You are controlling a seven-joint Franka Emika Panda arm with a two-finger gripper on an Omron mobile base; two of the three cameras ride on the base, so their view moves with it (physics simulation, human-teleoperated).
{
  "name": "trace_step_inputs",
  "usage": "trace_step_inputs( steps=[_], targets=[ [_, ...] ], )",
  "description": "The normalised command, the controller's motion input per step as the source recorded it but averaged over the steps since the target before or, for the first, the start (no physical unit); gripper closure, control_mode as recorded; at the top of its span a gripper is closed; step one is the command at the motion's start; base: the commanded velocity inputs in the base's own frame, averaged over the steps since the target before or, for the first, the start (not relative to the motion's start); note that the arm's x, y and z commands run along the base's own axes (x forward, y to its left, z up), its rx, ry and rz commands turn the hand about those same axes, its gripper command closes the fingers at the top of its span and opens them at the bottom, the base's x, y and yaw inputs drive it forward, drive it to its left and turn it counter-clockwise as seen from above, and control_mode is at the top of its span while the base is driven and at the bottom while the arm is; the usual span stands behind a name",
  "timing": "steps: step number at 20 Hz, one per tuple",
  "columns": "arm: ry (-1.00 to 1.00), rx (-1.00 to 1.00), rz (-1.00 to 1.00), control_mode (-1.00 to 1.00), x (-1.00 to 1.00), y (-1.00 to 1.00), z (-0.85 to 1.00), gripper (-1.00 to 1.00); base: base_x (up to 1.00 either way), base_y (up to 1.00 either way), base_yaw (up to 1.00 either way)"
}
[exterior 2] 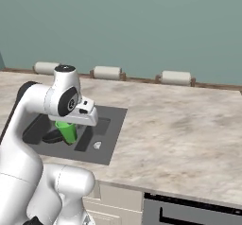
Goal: Place the pan in the left basin and the cup in the right basin of the sink.
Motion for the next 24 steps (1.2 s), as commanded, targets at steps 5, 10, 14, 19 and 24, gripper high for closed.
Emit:
trace_step_inputs(
  steps=[5,10,14,19,24],
  targets=[
    [0.0,0.0,0.0,1.0,0.0,0.0,0.0,1.0,0.35,0.0,0.0],
    [0.0,0.0,0.0,1.0,0.0,0.0,0.0,1.0,0.27,0.0,0.0],
    [0.0,0.0,0.0,-1.0,0.21,0.0,0.0,1.0,0.07,0.0,0.0],
    [0.01,0.01,-0.01,-1.0,0.22,0.02,0.0,1.0,0.0,0.0,0.0],
    [0.04,0.0,-0.1,-1.0,0.21,0.07,0.0,1.0,0.0,0.0,0.0]
  ],
)
